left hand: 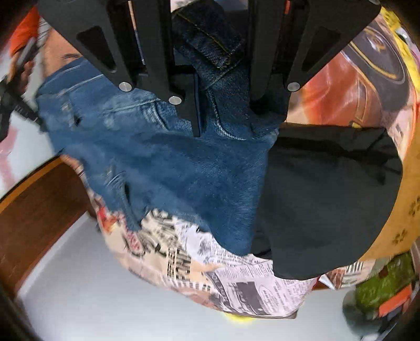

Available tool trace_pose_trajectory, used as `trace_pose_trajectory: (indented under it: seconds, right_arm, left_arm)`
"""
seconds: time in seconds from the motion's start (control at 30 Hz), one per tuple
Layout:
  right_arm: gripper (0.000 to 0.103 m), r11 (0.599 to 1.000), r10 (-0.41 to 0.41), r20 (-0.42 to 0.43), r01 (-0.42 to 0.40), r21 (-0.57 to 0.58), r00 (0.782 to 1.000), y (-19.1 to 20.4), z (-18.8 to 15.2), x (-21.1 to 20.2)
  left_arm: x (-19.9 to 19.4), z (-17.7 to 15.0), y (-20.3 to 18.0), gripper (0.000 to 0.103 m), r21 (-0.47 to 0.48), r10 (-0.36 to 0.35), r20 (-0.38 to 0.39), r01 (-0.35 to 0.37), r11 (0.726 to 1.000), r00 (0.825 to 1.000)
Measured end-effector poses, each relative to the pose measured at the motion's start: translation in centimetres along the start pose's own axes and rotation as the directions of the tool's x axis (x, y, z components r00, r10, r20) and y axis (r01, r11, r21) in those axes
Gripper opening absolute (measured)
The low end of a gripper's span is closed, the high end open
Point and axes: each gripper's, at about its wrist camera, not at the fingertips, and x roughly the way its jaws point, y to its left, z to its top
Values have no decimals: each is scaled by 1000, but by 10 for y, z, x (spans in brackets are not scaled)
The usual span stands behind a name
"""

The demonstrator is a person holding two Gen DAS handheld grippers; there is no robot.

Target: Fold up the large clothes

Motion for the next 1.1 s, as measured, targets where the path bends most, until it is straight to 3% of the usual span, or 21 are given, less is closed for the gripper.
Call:
trace_pose_trajectory:
  seconds: [0.23,0.37,0.5,0.6,0.77,0.93,1.1]
  right_arm:
    - [11,995,-54,-11,53,-84,998,9,0,0]
    - [28,981,-130,-32,124,-146,991,20,-7,-10]
    - [31,976,-136,-2,134,-173,991,26,-18,-34]
    - [33,973,-137,3,135,-185,991,30,-27,-50]
    - [33,962,-140,6,138,-235,990,40,-43,-68]
    - [33,953,-108,0,104,-284,994,53,-60,-79]
    - [34,928,-119,21,118,-354,993,70,-79,-78]
  left_arm:
    - [2,-10,-17,13,147,72,26,-76,986,997]
    - [-6,-14,-25,17,183,106,16,-108,977,994]
    - [-21,-22,-40,20,242,124,31,-128,962,992]
    - [-33,-33,-49,29,276,133,45,-140,951,990]
    - [-61,-48,-60,67,294,120,92,-142,945,988]
    - [-83,-65,-70,68,330,114,122,-148,932,986]
    - [-82,-82,-80,77,363,110,108,-142,921,988]
